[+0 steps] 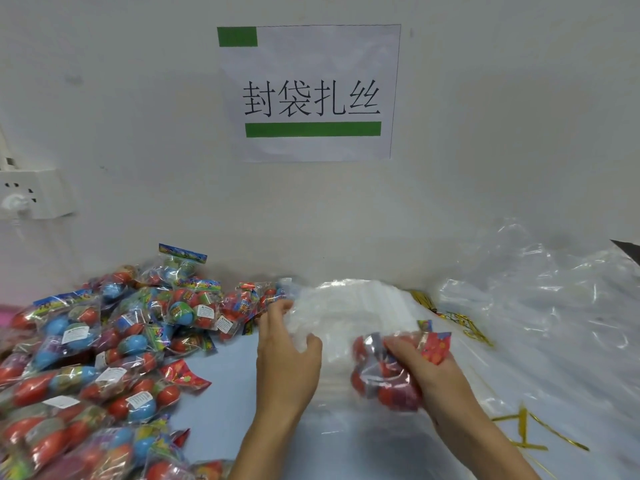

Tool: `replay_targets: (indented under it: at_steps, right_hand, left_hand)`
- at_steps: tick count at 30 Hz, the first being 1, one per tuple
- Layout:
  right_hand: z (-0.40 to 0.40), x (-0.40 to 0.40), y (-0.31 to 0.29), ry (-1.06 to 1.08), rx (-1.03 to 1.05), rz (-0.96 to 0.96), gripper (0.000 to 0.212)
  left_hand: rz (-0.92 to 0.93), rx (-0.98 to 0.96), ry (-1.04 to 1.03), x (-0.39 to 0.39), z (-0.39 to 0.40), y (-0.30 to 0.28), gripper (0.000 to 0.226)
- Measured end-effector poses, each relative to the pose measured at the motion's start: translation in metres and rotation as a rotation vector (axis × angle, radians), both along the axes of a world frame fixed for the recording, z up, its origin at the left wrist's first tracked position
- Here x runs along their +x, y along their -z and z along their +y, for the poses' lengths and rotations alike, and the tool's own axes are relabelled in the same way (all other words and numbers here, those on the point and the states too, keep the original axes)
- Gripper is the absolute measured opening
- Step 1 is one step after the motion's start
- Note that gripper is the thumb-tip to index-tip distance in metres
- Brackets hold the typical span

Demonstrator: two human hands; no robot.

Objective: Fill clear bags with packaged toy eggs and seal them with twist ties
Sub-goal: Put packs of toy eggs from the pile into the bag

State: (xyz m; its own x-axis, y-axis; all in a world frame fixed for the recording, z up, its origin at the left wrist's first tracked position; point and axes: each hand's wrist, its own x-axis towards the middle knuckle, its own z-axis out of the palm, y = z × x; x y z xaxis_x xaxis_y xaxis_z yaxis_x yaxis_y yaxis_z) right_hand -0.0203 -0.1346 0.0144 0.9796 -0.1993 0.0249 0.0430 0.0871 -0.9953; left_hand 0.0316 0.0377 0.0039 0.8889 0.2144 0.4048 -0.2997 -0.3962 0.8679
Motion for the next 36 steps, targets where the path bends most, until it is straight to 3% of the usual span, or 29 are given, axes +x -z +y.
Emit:
replay_targets:
  at_steps: [3,6,8,12,15,17,22,27,30,34,36]
  right_hand:
    - [-0.002,0.004,0.002,0.166,0.14,0.092,0.02]
    - [-0.001,0.002,-0.001,0.138,0.257,0.156,0.025]
    - [-0.001,0.001,-0.002,0.087,0.246,0.163,0.026]
    - [-0.002,-0.004,-0.006,-0.168,0.182,0.092,0.028]
    - [-0.006,-0.009,-0.008,-0.408,0.211,0.094,0.029]
    - [-0.009,-0.009,-0.006,-0.454,0.228,0.141,0.036]
    - [-0.008,-0.007,-0.007,-0.261,0.137,0.109,0.043]
    - [-0.01,-0.001,-0.006,0.11,0.129,0.004,0.018]
    - [-0.006,-0.003,-0.003,0.065,0.057,-0.025,0.015]
    - [0.001,0.003,0.011,-0.027,-0.274,-0.035,0.027]
    - [-0.001,0.006,0.013,0.051,-0.25,-0.03,0.025]
  left_hand:
    - [0.062,0.18,-0.055,-0.005,-0.004,0.001,0.055]
    - [0.053,0.547,-0.214,-0.008,-0.006,0.002,0.078]
    - [0.0,0.653,-0.259,-0.009,-0.006,0.001,0.071]
    - [-0.102,0.55,-0.24,-0.01,-0.006,0.0,0.017]
    - [-0.164,0.412,-0.142,-0.009,-0.006,-0.003,0.007]
    - [-0.19,0.382,-0.046,-0.01,-0.008,-0.004,0.004]
    - [-0.221,0.349,0.05,-0.008,-0.009,0.001,0.004]
    - [-0.248,0.243,0.015,-0.008,-0.011,-0.002,0.021]
    - [-0.269,0.232,0.051,-0.009,-0.016,-0.004,0.022]
    - [-0.254,0.277,0.195,-0.011,-0.021,-0.003,0.01]
    - [-0.258,0.318,0.217,-0.013,-0.023,-0.002,0.009]
